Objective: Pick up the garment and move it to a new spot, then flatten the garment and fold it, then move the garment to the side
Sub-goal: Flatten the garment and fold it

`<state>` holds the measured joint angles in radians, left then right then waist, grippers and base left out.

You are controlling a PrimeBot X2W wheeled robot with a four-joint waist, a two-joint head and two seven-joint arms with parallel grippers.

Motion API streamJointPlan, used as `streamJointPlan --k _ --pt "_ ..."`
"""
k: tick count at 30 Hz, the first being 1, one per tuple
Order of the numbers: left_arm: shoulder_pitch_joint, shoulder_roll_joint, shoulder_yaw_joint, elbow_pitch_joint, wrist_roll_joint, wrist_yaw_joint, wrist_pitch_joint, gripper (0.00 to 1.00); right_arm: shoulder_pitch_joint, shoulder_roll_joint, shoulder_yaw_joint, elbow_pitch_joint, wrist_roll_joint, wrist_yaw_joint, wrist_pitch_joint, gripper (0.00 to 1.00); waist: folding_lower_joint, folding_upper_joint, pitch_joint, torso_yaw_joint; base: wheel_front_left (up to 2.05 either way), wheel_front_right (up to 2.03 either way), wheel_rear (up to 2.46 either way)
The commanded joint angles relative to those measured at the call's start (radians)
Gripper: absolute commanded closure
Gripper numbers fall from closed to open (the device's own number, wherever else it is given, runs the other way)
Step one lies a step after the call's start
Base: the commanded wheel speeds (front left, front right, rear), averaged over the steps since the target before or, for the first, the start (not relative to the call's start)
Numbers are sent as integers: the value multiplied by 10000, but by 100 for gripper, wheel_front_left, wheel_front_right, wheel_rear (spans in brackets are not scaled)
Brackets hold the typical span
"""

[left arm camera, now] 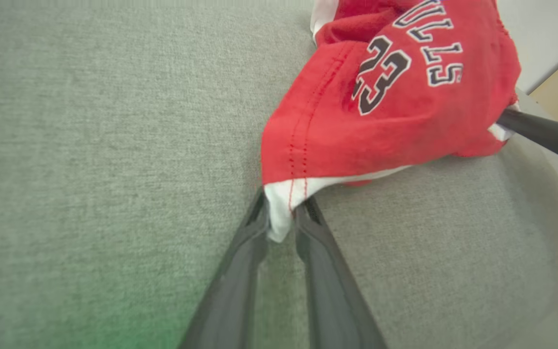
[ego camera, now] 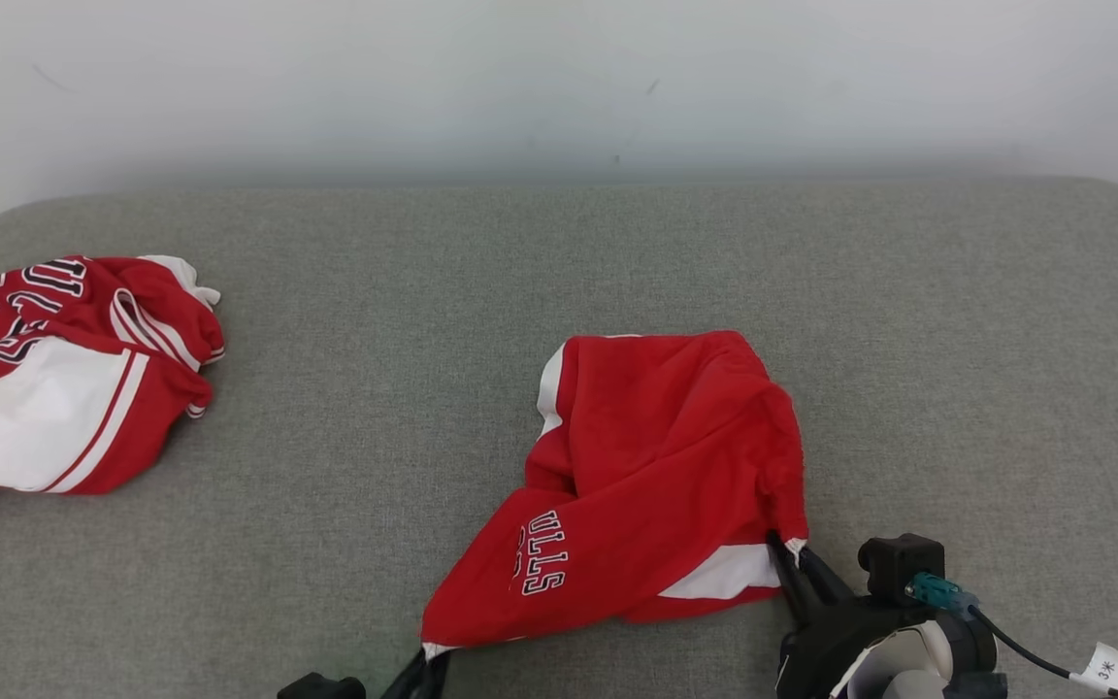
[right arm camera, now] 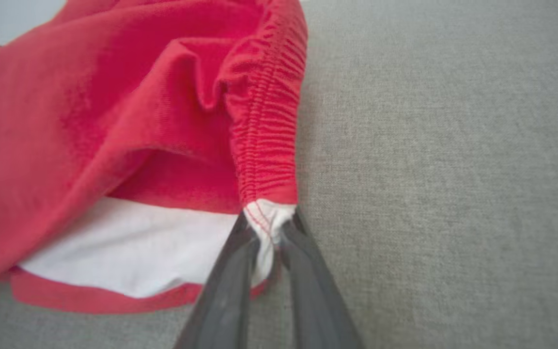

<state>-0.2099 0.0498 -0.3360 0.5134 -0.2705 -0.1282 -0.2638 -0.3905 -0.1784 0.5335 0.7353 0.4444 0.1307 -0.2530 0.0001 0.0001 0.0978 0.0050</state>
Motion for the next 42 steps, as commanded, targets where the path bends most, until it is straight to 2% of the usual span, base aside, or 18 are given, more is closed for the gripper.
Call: streamJointPlan --k 1,8,14,22,28,32,38,42 --pt "40 16 12 -68 -38 6 -12 100 -35 -59 76 -24 114 1 -73 100 -1 -1 -66 -3 0 0 0" --pt "516 15 266 -575 200 2 -11 100 337 -201 122 -534 240 1 -132 100 -1 -1 -393 -11 0 0 0" --pt "922 151 484 -1342 540 -2 -11 100 792 -401 64 -1681 381 2 -135 100 -1 -1 -633 -59 0 0 0" --pt "239 887 707 -2545 996 -7 -11 100 545 -692 161 -3331 919 2 110 100 -1 -1 -576 -207 0 0 0" --pt "-1664 1954 12 -3049 990 -12 521 100 -647 -1002 425 -4160 1456 2 628 100 -1 -1 -156 -348 0 0 0" --pt "-3280 2771 -463 -3168 705 -10 1069 100 -2037 -967 654 -4112 1461 2 918 100 -1 -1 353 -527 0 0 0" --pt "-5967 3800 -1007 -2702 -149 -12 1653 100 -4619 -463 764 -3187 2012 2 1158 100 -1 -1 1382 -749 0 0 0" --pt "-7805 4228 -1446 -2065 -687 -11 1840 100 -6444 -92 797 -2054 2603 1 1264 100 -1 -1 1975 -847 0 0 0"
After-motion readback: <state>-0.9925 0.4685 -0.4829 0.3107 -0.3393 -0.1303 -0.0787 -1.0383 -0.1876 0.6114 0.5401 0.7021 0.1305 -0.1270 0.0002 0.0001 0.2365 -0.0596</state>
